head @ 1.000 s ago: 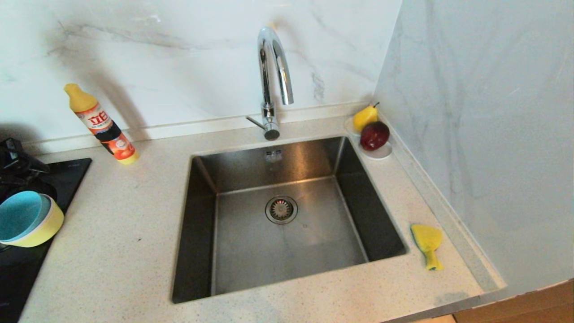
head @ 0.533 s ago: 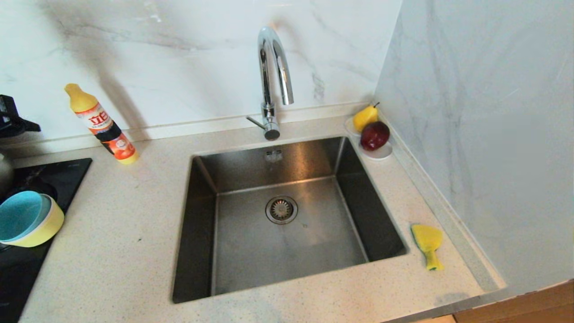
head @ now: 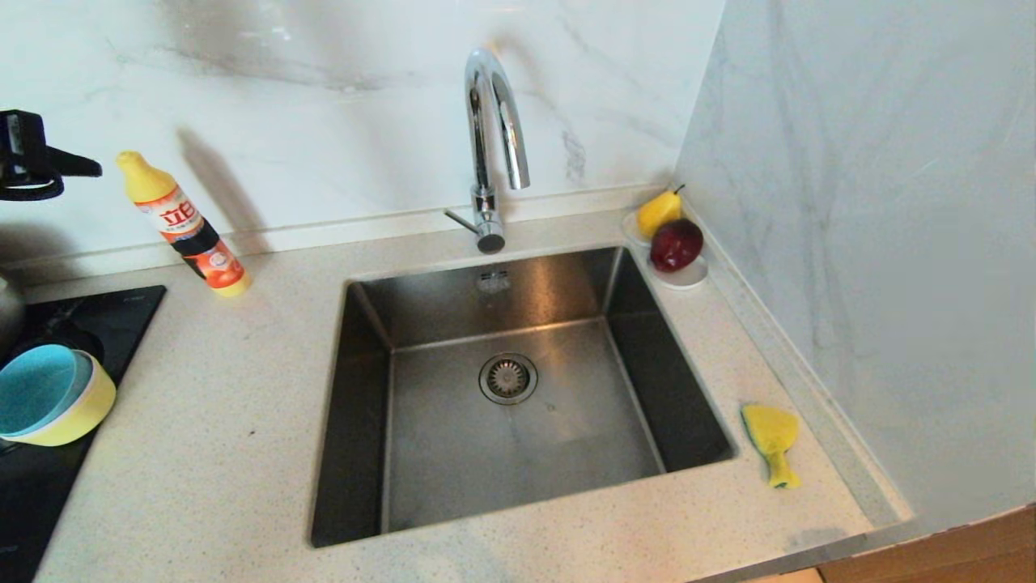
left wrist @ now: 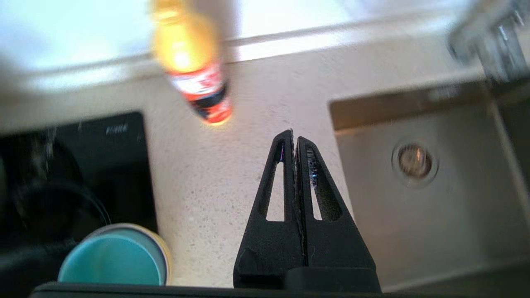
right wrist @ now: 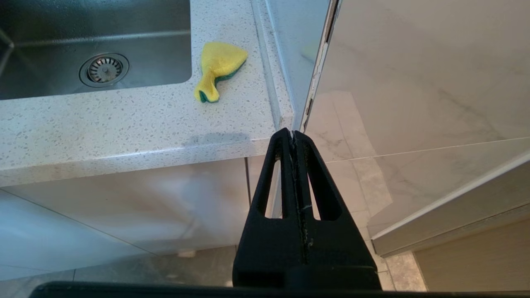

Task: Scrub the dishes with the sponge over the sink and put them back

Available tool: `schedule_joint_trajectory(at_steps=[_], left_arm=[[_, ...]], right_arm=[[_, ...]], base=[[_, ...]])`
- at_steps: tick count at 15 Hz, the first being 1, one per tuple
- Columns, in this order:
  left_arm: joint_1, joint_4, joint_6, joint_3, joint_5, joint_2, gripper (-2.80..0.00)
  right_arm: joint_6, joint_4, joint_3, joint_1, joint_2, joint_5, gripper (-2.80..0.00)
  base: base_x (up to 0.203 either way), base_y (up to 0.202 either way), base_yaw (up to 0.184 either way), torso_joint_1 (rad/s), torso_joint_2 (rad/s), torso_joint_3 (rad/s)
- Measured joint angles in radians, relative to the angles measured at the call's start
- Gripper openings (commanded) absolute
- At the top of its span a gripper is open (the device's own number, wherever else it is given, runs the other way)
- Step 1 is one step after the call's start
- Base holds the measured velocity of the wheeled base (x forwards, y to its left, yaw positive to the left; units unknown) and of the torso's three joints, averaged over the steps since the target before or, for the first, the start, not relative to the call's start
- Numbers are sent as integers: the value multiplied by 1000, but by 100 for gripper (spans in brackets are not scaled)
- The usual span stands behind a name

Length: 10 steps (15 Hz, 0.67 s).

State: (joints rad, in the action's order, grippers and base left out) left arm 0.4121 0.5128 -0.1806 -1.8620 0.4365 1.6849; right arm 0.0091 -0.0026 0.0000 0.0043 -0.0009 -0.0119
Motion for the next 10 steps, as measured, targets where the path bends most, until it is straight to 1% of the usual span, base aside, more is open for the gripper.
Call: schedule_joint_trajectory(at_steps=[2, 4, 5, 7, 10], left_arm=[[-66, -6, -57, 51, -46, -55, -280], [-139, -43, -73, 140, -103, -129, -280], [-175, -72, -76, 207, -141, -176, -280], [-246, -162, -77, 408, -227, -307, -280], [-331, -331, -75, 780, -317, -562, -280]], right_arm=[[0, 0, 0, 0, 0, 0, -280], [0, 0, 0, 0, 0, 0, -280], [0, 0, 0, 0, 0, 0, -280], [0, 0, 0, 0, 0, 0, -280], [0, 0, 0, 0, 0, 0, -280]], base=[[0, 0, 0, 0, 0, 0], [0, 0, 0, 0, 0, 0], [0, 0, 0, 0, 0, 0], [0, 0, 0, 0, 0, 0], [0, 0, 0, 0, 0, 0]])
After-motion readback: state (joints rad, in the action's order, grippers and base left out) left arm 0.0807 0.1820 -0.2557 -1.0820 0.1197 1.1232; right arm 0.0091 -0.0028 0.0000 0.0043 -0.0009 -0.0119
